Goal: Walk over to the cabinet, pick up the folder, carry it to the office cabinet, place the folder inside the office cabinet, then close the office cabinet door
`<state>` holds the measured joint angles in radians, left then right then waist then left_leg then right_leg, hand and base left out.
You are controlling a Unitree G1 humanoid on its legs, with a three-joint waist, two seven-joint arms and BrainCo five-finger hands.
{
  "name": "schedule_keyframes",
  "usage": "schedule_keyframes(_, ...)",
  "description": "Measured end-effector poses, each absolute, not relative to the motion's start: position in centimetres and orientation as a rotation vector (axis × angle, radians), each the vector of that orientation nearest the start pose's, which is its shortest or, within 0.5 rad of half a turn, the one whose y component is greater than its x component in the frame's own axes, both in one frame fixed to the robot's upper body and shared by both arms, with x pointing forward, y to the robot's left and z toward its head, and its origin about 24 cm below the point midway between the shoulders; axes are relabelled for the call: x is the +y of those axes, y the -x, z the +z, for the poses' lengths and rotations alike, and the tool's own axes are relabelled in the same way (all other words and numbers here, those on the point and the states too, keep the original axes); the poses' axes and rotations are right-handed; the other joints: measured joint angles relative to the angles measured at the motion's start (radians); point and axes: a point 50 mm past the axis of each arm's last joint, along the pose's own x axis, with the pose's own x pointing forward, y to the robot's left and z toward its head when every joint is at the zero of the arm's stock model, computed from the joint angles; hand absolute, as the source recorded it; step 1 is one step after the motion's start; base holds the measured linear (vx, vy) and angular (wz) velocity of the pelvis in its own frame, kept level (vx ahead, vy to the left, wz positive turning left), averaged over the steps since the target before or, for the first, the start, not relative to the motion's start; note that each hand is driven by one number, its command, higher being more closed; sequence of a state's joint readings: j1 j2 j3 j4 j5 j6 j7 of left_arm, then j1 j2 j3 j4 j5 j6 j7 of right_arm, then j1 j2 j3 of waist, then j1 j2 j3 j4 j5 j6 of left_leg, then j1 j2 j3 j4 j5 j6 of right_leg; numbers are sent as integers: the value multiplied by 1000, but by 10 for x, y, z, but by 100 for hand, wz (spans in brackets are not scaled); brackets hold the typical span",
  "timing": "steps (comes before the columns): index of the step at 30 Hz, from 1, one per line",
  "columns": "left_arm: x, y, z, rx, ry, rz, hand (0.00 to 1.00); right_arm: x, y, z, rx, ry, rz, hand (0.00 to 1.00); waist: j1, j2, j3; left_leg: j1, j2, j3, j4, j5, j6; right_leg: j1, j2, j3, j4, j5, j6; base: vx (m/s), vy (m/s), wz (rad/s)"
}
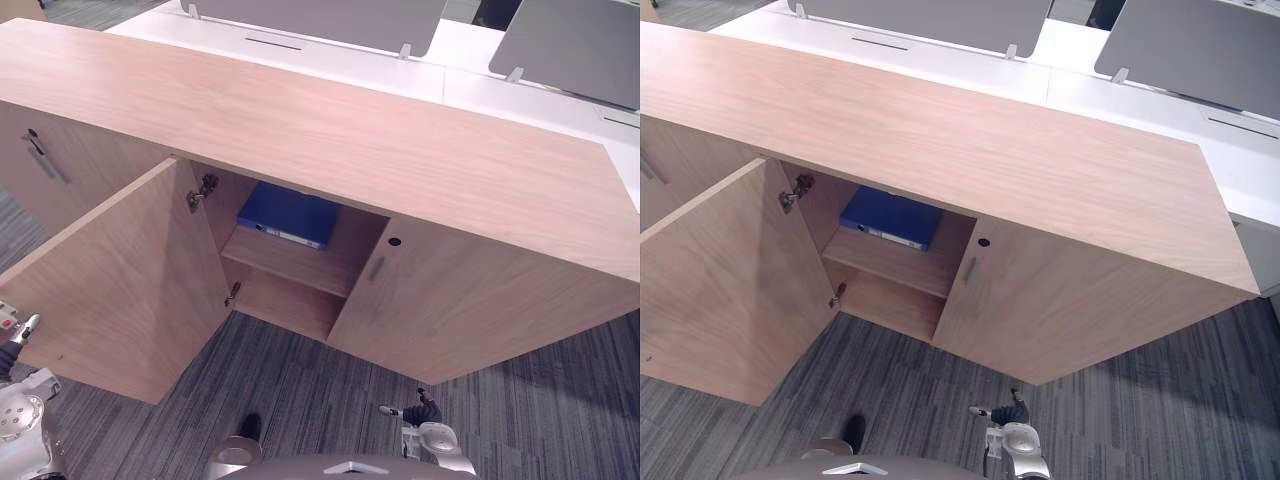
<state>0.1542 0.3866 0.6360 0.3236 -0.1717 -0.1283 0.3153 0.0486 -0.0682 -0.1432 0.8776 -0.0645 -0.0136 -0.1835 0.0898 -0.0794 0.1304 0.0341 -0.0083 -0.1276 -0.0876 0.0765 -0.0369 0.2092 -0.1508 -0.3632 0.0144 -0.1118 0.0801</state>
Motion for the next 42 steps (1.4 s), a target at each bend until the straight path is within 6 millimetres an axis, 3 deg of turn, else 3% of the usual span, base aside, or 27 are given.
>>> schedule_keyframes(4,389,-138,35,111,-232,1011,0,-208,-138,-137,910,143,-319,0,3,-1,0,0,-1,4,0,0,0,-1,-1,3,-2,-2,-3,0,0,0)
schedule_keyframes(9,367,-133,34,79,-199,980,0,-211,-130,-140,939,132,-344,0,18,-2,0,-1,-3,5,0,2,1,-2,-4,5,-3,-4,-7,0,0,0)
schedule_keyframes(14,335,-122,22,107,-158,912,0,-210,-129,-141,947,129,-342,0,25,-1,0,-3,-3,4,0,14,8,-4,-4,3,1,1,3,-7,-6,0)
schedule_keyframes(19,290,-114,-4,203,-48,788,0,-203,-128,-142,952,113,-333,0,25,2,-1,-24,2,5,0,31,6,-32,-3,13,12,5,8,-69,-14,-1)
schedule_keyframes(26,243,-110,-28,313,77,597,0,-201,-122,-144,968,117,-325,0,18,33,-8,-20,21,34,0,41,-4,-49,4,59,31,-1,21,-111,-3,-5)
schedule_keyframes(30,226,-111,-38,364,102,498,0,-200,-120,-145,978,127,-312,0,0,62,-18,-27,32,61,0,48,-8,-73,17,108,38,-2,22,-92,-1,-13)
schedule_keyframes(33,202,-107,-54,450,131,391,0,-198,-116,-147,987,134,-298,0,-11,89,-32,-26,39,102,0,48,-7,-93,21,156,38,-2,22,-60,17,-32)
schedule_keyframes(36,187,-111,-61,482,138,289,0,-198,-114,-147,992,136,-299,0,-36,97,-42,-23,43,127,0,48,-7,-104,27,190,38,-2,22,-31,11,-31)
schedule_keyframes(42,154,-147,-64,465,107,83,0,-194,-113,-148,996,126,-300,0,-95,82,-61,4,59,196,0,35,-4,-108,38,249,12,7,9,4,5,-40)
